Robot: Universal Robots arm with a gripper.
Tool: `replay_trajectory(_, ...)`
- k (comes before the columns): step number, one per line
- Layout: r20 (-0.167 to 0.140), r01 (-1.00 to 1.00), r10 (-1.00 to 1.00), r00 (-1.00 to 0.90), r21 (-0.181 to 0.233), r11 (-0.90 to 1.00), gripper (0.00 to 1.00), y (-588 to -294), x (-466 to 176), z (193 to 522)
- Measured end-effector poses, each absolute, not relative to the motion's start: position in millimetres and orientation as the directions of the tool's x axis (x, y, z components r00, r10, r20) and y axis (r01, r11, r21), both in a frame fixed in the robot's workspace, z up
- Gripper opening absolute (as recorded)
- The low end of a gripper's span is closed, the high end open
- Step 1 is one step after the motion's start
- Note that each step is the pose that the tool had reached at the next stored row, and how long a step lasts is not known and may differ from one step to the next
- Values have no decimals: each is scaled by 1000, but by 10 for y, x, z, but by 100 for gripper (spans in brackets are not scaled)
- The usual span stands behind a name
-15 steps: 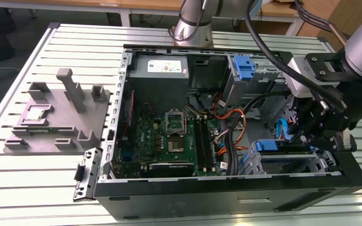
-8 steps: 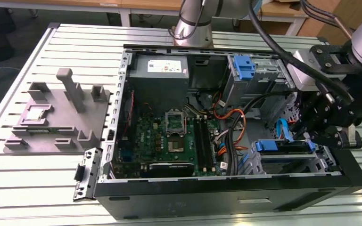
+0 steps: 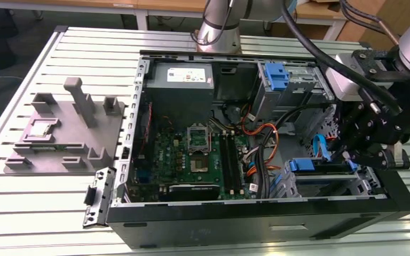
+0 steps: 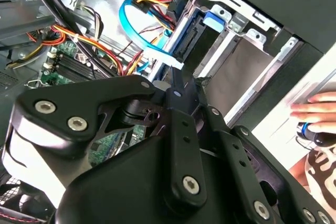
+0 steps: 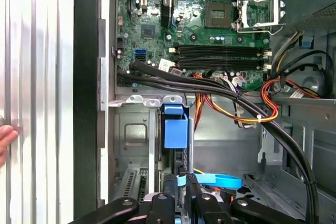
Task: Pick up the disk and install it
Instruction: 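Insert the first disk wire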
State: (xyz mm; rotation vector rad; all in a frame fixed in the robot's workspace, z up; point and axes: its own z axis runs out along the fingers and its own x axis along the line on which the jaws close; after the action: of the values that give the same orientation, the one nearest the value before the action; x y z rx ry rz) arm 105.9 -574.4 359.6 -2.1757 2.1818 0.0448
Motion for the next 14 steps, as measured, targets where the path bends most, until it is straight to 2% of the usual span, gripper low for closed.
replay_trajectory(14,-63,-999,-998,-32,-6,32,24,-5729,1135,3582)
